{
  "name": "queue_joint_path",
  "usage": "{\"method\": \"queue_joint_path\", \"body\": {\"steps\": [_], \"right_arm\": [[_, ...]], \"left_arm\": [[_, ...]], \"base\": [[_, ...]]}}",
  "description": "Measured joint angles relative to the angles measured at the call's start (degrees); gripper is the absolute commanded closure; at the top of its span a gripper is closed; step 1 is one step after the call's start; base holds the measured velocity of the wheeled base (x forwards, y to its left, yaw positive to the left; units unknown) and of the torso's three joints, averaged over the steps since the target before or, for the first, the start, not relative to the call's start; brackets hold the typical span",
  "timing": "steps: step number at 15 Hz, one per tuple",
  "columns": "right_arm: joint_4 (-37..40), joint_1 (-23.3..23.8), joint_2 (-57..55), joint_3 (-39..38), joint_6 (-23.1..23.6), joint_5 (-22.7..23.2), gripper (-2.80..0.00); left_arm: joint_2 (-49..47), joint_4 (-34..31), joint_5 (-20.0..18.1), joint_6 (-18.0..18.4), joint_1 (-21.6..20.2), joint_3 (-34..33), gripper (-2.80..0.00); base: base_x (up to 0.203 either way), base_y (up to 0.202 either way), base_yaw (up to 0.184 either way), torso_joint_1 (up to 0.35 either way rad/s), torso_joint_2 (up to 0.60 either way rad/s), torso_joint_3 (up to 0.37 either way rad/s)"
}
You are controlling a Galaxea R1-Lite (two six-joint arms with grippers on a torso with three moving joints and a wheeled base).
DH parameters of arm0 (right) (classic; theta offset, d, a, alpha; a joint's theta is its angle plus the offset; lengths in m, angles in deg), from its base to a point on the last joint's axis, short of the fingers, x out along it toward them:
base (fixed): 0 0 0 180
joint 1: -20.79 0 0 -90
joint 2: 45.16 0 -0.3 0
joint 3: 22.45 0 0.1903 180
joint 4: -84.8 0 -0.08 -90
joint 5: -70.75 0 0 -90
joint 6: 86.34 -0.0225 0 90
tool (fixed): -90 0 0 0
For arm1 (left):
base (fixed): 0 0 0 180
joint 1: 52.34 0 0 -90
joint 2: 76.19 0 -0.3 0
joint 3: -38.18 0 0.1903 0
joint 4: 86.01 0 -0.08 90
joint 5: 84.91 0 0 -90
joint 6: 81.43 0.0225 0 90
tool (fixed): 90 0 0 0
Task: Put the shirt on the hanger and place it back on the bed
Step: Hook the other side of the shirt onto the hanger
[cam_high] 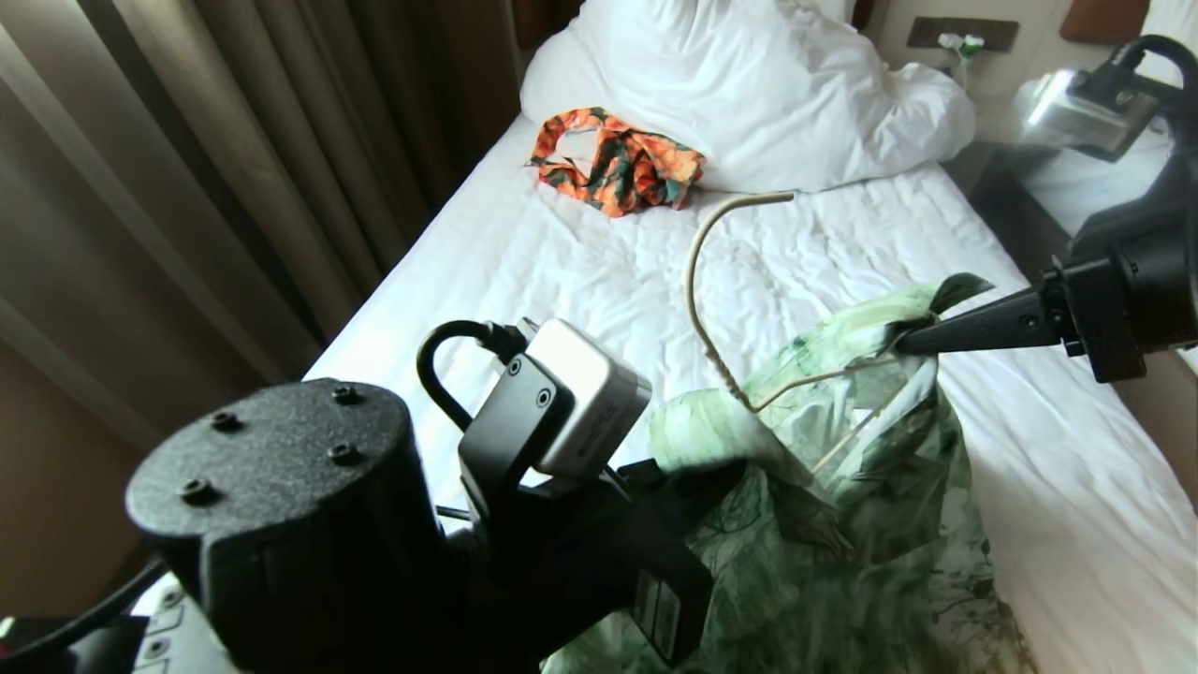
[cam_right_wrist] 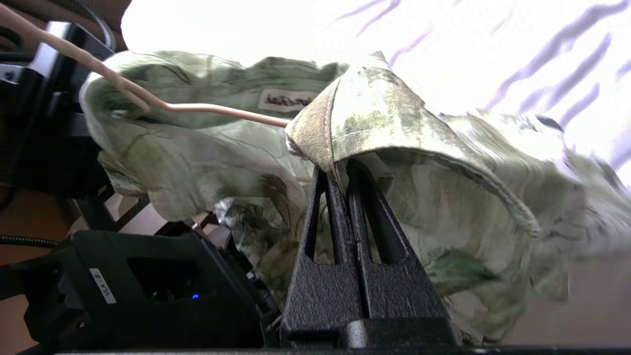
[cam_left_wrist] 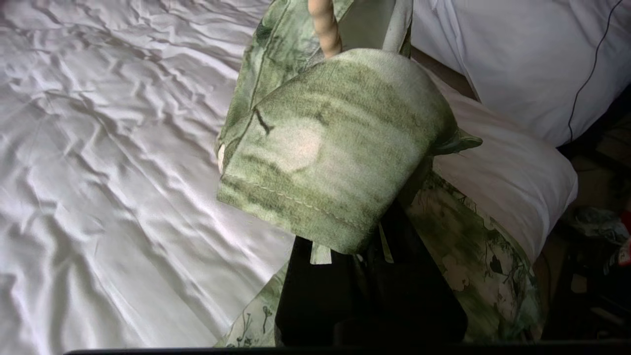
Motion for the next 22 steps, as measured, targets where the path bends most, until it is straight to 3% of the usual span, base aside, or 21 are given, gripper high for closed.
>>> {"method": "queue_joint_path", "body": {"steps": [15,22], "right_arm": [[-1.5,-6.6,6.0,0.0,0.0,0.1,0.0],[-3.5,-6.8,7.7,-0.2,0.0,1.0,0.0]], "left_arm": [[-6.6,-2.4,0.1,0.2,-2.5,16.0,0.0],[-5.0,-2.6,0.2,0.3,-1.5,17.8,0.0]], "base": [[0.0,0.0,0.0,0.0,0.0,0.0],[0.0,0.0,0.0,0.0,0.0,0.0]]}}
